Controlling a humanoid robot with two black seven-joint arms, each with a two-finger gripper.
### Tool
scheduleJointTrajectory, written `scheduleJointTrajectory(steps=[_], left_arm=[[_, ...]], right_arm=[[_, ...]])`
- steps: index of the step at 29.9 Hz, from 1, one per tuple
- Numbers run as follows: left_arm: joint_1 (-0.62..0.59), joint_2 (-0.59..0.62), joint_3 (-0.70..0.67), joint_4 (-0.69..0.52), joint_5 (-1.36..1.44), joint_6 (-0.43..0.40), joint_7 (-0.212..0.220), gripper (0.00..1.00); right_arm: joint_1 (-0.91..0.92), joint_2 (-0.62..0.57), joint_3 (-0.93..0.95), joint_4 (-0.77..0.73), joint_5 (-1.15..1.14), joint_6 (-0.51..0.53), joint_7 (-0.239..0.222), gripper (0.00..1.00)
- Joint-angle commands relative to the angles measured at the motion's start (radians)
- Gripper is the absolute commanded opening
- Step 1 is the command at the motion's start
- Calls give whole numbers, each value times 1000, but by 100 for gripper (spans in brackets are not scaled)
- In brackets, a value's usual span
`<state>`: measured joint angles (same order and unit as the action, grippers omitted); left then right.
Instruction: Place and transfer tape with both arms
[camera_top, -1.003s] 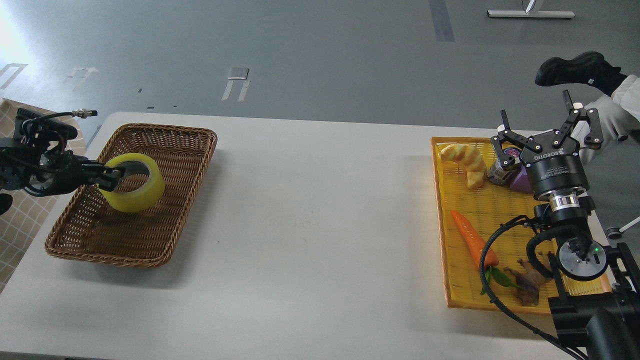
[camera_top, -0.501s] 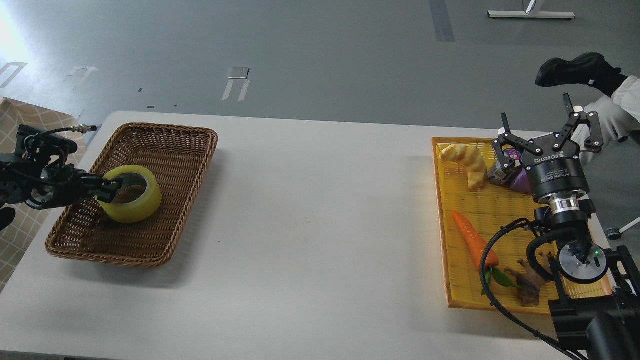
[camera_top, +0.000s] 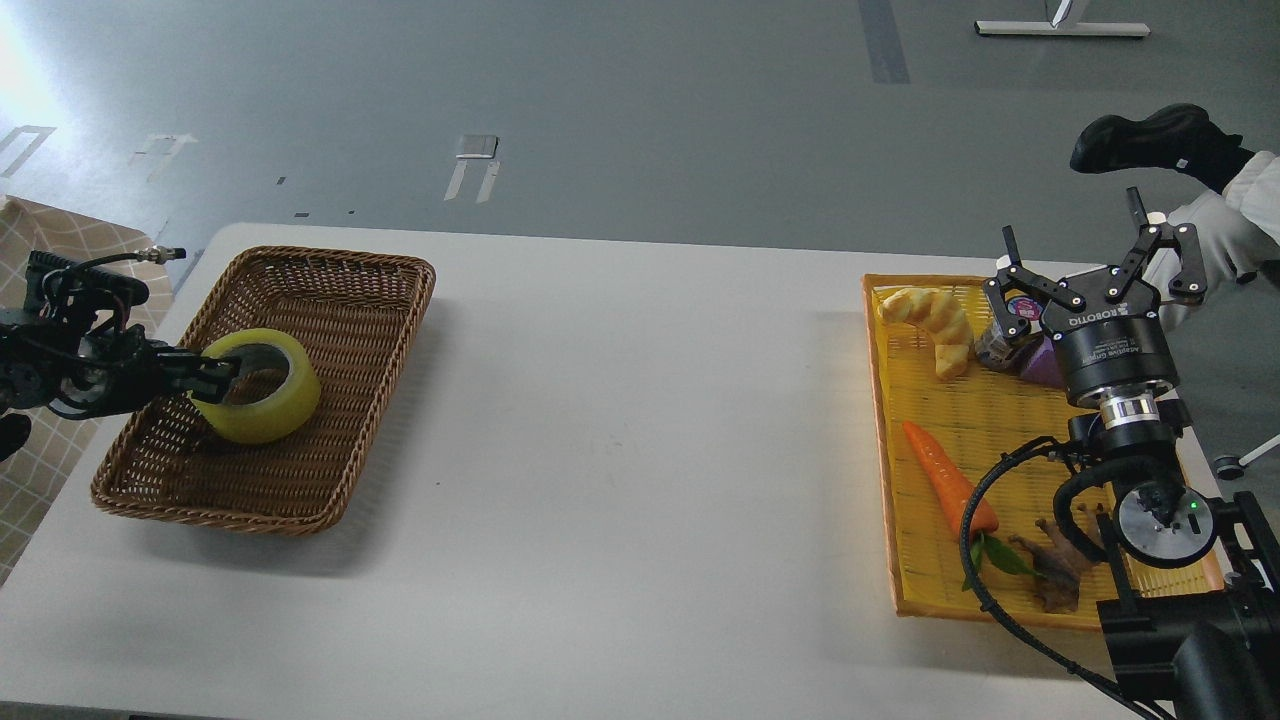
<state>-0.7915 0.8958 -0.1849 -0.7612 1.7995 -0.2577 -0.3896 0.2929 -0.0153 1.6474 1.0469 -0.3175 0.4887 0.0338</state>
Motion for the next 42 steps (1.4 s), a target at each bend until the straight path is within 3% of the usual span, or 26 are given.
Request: scheduleJointTrajectory(steps=[1, 3, 11, 21, 25, 29, 37, 42], left_arm=[[0, 0, -1, 0, -8, 0, 1, 0], [6, 0, -1, 0, -9, 0, 1, 5], [11, -1, -2, 0, -75, -2, 8, 61], [9, -14, -4, 10, -141, -6, 11, 81], [-9, -11, -8, 11, -293, -32, 9, 97], [-44, -3, -5, 11, -452, -64, 6, 97], [-305, 54, -18, -7, -580, -120, -15, 97], [-466, 58, -19, -10, -851, -214, -12, 97]], right_arm=[[0, 0, 0, 2, 0, 0, 0, 100], [0, 0, 0, 4, 0, 0, 0, 100], [2, -2, 2, 4, 0, 0, 0, 100], [3, 0, 3, 4, 0, 0, 1, 100], [3, 0, 2, 1, 0, 0, 1, 100], [5, 1, 2, 4, 0, 0, 1, 100], [5, 0, 2, 7, 0, 0, 1, 100], [8, 0, 2, 12, 0, 0, 0, 100]])
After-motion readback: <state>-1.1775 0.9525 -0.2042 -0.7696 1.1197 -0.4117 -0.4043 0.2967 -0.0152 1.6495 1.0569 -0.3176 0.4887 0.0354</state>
